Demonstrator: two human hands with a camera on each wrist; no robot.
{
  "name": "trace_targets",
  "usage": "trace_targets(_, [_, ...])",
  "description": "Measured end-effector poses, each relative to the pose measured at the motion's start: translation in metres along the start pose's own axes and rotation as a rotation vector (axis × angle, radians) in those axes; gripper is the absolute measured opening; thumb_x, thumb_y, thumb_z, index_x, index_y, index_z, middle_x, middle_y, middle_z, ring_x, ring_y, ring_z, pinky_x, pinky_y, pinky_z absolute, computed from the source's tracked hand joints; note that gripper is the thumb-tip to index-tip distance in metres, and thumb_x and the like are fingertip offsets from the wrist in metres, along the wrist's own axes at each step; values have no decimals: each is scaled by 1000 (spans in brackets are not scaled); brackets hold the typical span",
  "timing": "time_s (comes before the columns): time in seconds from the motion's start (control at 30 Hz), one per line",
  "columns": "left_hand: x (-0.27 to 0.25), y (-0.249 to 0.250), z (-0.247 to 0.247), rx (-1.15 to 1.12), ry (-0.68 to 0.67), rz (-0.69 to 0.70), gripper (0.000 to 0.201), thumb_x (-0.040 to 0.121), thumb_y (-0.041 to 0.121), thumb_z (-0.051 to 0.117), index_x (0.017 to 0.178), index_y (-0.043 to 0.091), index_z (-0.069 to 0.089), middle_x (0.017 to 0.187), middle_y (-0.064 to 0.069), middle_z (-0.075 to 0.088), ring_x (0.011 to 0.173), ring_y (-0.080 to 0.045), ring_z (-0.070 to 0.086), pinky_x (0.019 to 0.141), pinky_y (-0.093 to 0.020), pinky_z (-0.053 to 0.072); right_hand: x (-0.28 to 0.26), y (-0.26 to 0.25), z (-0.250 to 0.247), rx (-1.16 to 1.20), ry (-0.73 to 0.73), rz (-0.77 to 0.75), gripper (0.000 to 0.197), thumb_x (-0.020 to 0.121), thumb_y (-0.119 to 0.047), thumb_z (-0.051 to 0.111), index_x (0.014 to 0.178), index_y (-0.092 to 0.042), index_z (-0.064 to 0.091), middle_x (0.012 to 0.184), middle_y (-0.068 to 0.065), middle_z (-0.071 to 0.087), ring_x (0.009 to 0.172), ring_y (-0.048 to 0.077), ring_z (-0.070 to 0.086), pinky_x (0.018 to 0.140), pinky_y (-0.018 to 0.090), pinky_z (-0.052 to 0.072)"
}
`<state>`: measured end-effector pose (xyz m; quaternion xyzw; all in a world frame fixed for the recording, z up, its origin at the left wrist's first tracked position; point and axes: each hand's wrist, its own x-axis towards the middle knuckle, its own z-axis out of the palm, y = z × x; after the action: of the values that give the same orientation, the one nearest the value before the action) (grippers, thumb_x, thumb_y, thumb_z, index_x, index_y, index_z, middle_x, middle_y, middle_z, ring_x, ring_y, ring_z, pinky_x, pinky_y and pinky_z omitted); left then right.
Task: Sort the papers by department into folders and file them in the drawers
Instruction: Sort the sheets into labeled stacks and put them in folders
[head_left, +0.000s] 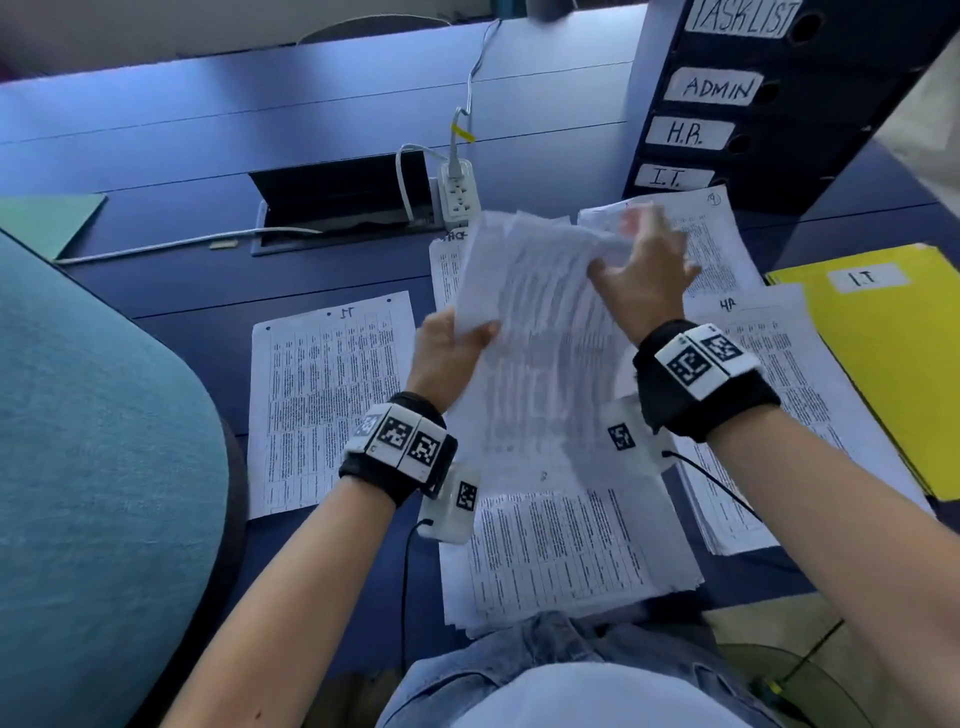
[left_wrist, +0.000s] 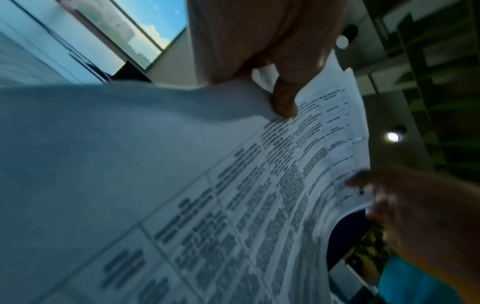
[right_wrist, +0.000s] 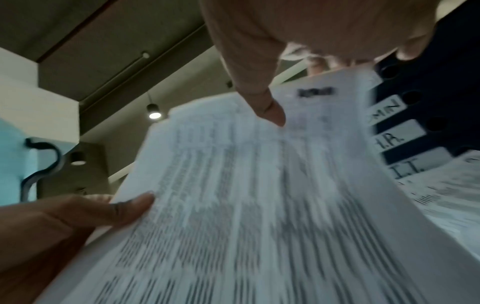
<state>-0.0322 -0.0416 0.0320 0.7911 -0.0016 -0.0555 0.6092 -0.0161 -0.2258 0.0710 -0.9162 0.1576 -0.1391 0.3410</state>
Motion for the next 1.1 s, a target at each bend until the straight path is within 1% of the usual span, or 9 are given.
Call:
trace_targets(0.1, [5,14,-3,-106,149,17,14,87,14,62,74,16,58,81,-13,63,76,-26,60,70,-42,53,0,15,-7,206,91,227,73,79,-22,63,140,-8,24,139,9,36,130,25,32,107,46,26])
trace_targets(0.17, [8,24,-6,-148,211,80,14,86,13,62,73,18,58,82,-13,64,76,-26,60,70,-43,53,-1,26,-8,514,5,338,67,82,-15,60,140,-7,25,121,7,50,110,20,49,97,38,38])
trace_targets(0.27, [9,39,-5,-188,287,212,21,88,12,61,69,19,56,67,3,59,62,-12,55,57,-28,47,-5,29,-10,680,21,215,11,88,-4,50,94,-11,56,75,-3,52,70,10,49,71,26,42])
trace_targets(0.33, [9,48,-3,-223,316,264,21,87,13,62,68,21,57,58,14,59,56,-1,53,53,-20,45,-7,26,-15,673,139,85,24,91,-7,48,71,-19,43,65,-7,43,59,3,41,62,21,37])
trace_targets(0.53, [-5,41,6,-201,250,169,17,79,15,71,72,22,57,71,6,60,61,-2,58,61,-22,50,-20,26,-17,798,117,66,33,87,4,48,72,-20,31,67,-7,37,46,-6,35,51,13,34])
trace_targets(0.67, [-6,17,18,16,106,-13,16,85,20,64,75,12,54,71,-1,54,65,-16,53,57,-22,46,-11,43,-10,630,41,85,5,88,2,43,86,5,46,76,10,47,64,13,44,58,28,36])
trace_targets(0.87, [26,38,35,109,258,22,15,88,18,58,83,5,53,74,-7,53,70,-22,52,63,-34,47,48,54,-36,238,-107,1,22,90,-5,48,72,-14,39,68,0,44,65,15,42,48,20,27])
trace_targets(0.93, [41,50,42,131,326,81,13,88,15,56,80,6,51,76,-10,53,70,-22,51,63,-36,47,66,65,-41,135,-221,1,8,88,-3,51,96,-6,53,88,7,56,81,18,51,57,15,36])
trace_targets(1.1, [71,68,62,126,456,114,20,88,9,52,68,10,46,62,-3,45,64,-21,44,58,-33,38,97,94,-35,-299,-680,-3,61,79,-9,71,132,-7,43,131,12,50,119,27,48,97,34,39])
